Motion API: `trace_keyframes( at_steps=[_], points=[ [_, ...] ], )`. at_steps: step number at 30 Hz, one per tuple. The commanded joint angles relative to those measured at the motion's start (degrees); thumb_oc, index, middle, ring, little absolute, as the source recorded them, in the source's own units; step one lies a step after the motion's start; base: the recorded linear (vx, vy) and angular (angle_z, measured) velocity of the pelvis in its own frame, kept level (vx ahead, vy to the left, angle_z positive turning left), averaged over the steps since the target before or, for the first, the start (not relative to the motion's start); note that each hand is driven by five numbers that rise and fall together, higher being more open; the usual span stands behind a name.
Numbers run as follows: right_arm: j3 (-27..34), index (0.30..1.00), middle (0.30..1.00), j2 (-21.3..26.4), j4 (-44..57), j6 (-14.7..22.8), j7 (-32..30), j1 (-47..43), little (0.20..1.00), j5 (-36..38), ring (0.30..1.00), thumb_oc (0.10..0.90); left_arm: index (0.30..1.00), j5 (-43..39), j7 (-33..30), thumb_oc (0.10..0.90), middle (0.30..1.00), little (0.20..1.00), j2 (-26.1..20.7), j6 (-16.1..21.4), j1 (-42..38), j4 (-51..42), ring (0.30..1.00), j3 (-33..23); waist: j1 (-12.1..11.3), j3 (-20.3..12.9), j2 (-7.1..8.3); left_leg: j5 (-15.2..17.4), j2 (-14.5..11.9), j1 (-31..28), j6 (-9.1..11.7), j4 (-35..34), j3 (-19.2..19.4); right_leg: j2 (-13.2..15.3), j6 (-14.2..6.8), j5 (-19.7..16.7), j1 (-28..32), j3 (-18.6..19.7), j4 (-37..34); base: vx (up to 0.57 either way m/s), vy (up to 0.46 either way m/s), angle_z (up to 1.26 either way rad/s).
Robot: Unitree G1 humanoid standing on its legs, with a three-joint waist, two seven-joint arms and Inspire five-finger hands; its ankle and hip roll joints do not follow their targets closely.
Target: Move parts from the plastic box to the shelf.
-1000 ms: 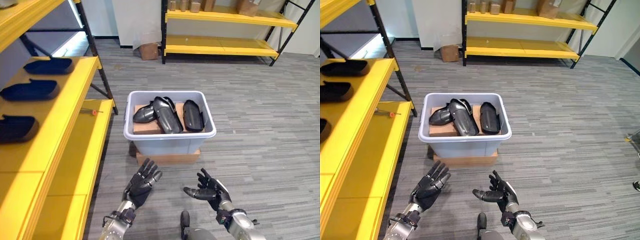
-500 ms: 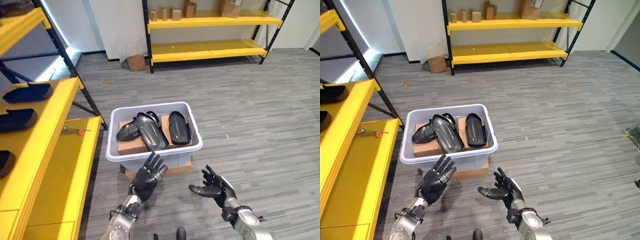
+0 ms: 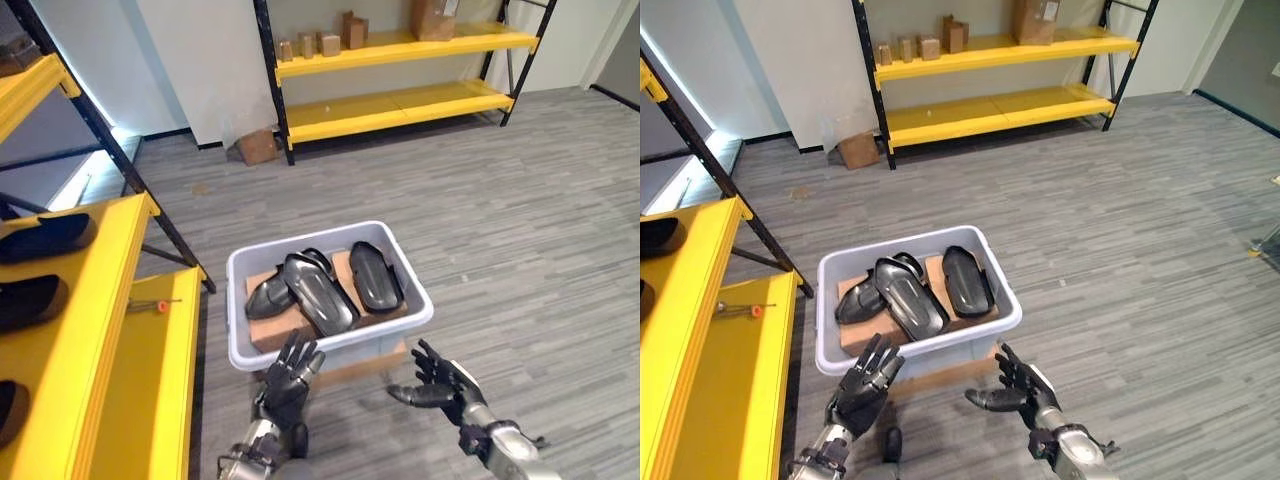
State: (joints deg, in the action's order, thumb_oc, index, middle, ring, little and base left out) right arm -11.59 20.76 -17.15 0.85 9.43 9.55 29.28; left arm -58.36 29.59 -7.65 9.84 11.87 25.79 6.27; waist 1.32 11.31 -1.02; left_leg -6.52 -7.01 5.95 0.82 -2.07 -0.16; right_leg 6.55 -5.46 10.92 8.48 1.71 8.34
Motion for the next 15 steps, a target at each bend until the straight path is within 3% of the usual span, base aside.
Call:
trace_keyframes(
  at_steps=[1,7,10,12,13,15],
  points=[
    [3.71,1.0,1.0,-1.44,13.18,11.47,-1.0,-1.03,1.0,1.44,1.0,0.9,1.0,-0.37,2.56,0.9,1.0,1.0,-2.17,7.03,-3.81,-8.03,1.0,-1.72,0.44,-3.77,0.46,-6.34,-1.87,0.41,3.45,-1.3,-1.11,-4.31,4.65,-6.29,-3.65,-6.57,0.08,0.29,0.457,-0.25],
    [5.16,1.0,1.0,-2.89,17.73,13.37,-0.94,-0.23,1.0,0.56,1.0,0.9,1.0,-0.22,-1.94,0.9,1.0,1.0,-4.15,5.63,-4.19,-8.3,1.0,-1.0,-0.15,-5.79,1.52,-2.51,2.5,-0.07,0.71,0.66,0.28,-1.3,2.42,-4.28,-2.01,-8.64,2.93,0.22,0.355,0.1],
    [5.36,1.0,1.0,-3.14,18.11,13.87,-4.1,-1.2,1.0,0.07,1.0,0.9,1.0,1.62,-1.3,0.9,1.0,1.0,-4.92,4.29,-4.71,-8.62,1.0,0.09,-0.49,-6.17,2.64,-0.92,4.45,-0.32,-1.55,1.06,1.95,0.28,0.21,-7.67,-4.53,-9.23,9.7,0.14,0.227,0.26],
    [5.17,1.0,1.0,-3.64,18.35,13.51,-5.31,-2.05,1.0,0.48,1.0,0.9,1.0,3.49,-0.95,0.9,1.0,1.0,-5.59,4.21,-4.33,-10.65,1.0,1.14,-0.67,-5.76,2.86,0.0,5.16,-1.46,-3.0,0.7,2.73,0.42,-1.66,-12.54,-10.11,-8.26,18.78,0.07,0.135,0.49],
    [5.2,1.0,1.0,-3.55,18.29,13.46,-5.76,-2.55,1.0,0.31,1.0,0.9,1.0,3.11,-0.95,0.9,1.0,1.0,-6.21,4.18,-4.11,-12.34,1.0,2.16,-0.62,-5.37,2.83,0.15,5.22,-2.58,-3.07,0.03,2.79,0.0,-1.31,-12.51,-11.73,-8.12,17.77,0.06,0.009,0.03],
    [5.47,1.0,1.0,-2.78,18.32,13.61,-5.31,-3.14,1.0,1.51,1.0,0.9,1.0,2.5,0.06,0.9,1.0,1.0,-7.1,5.04,-4.65,-13.69,1.0,3.15,-0.15,-5.0,2.93,0.12,5.01,-3.31,-2.04,-0.59,2.57,-0.15,0.16,-11.54,-12.42,-8.03,5.08,0.04,-0.097,-0.16]
  ],
)
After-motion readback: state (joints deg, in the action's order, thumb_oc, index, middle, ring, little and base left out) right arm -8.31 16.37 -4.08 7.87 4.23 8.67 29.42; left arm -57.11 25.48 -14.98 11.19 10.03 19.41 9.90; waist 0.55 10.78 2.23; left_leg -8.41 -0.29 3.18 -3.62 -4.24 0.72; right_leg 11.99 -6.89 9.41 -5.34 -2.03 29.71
